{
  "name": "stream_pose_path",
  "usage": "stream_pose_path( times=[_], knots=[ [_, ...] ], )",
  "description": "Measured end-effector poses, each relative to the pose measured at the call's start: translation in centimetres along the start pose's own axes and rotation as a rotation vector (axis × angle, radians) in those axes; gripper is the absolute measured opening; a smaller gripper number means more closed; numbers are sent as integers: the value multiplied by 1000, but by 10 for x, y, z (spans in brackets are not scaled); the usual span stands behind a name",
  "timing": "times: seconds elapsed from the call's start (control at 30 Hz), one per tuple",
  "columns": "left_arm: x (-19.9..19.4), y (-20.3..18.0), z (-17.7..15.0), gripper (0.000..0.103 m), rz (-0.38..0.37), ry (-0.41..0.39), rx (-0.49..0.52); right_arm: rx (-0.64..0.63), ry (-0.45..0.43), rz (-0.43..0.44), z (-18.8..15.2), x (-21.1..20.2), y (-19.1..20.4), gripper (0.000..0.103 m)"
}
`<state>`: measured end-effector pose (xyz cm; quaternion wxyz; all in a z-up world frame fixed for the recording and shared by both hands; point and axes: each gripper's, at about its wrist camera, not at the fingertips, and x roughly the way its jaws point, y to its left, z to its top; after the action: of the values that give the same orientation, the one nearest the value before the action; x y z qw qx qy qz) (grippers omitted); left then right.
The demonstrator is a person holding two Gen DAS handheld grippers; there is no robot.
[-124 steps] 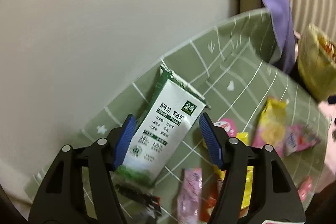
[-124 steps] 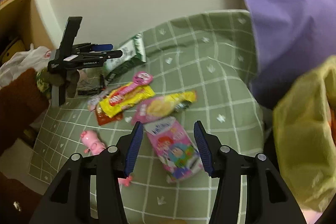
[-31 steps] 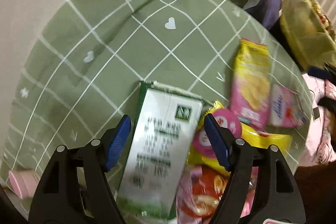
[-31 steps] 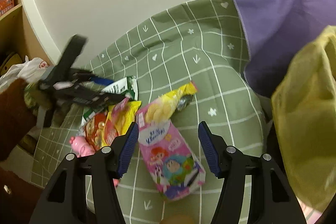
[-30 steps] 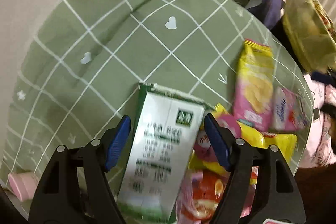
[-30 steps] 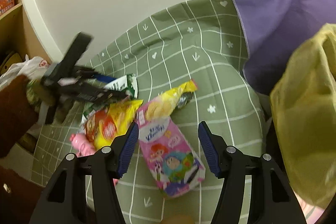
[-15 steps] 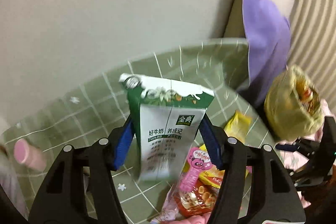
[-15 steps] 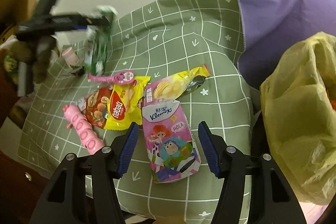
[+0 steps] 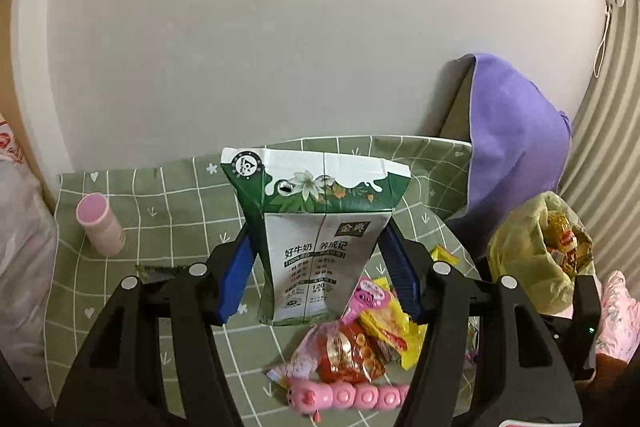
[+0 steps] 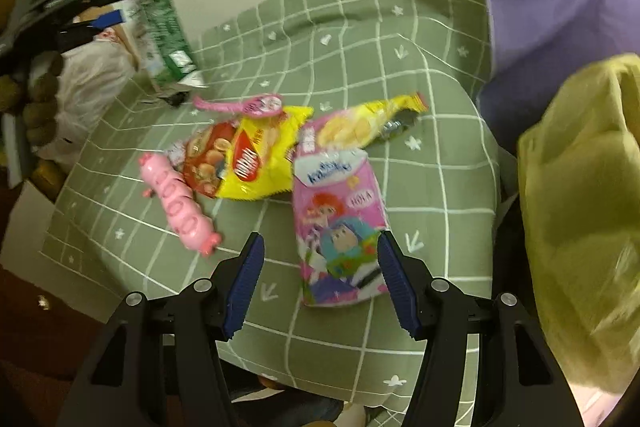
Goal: Collect trash
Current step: 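Grasp the pink tissue pack with the right tool while the left tool holds the carton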
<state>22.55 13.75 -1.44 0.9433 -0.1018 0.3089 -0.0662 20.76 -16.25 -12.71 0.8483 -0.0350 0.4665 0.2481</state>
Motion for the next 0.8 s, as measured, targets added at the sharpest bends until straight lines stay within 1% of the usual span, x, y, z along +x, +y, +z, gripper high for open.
stream_pose_path(
  times=[0.13,0.23,0.33,0.47,0.57,0.6,0.63,0.7,0.73,0.8],
  knots=[
    [-2,-1,-10,58,-7,9,-36,101,-40,-60,-8,9,-18,56],
    [-4,2,-18,58,-1,28,-47,157,-11,-64,-13,22,-27,56],
    [-2,4,-23,58,5,49,-51,140,-26,-57,-16,22,-19,55],
    [-1,5,-26,58,8,62,-50,66,-49,-129,-16,24,-1,50],
    [2,4,-27,58,2,71,-46,-4,-66,-170,-16,21,16,34],
    [3,3,-27,58,0,74,-46,-22,-72,-165,-16,20,21,22],
    [3,3,-27,58,-3,76,-45,-31,-71,-163,-15,19,25,21],
    [4,2,-27,58,-9,80,-39,-19,-68,-146,-10,16,27,14],
    [4,1,-26,58,-13,78,-35,17,-76,-115,-6,11,25,12],
    [1,0,-24,58,-23,68,-29,64,-104,-81,1,-2,22,11]
  ],
)
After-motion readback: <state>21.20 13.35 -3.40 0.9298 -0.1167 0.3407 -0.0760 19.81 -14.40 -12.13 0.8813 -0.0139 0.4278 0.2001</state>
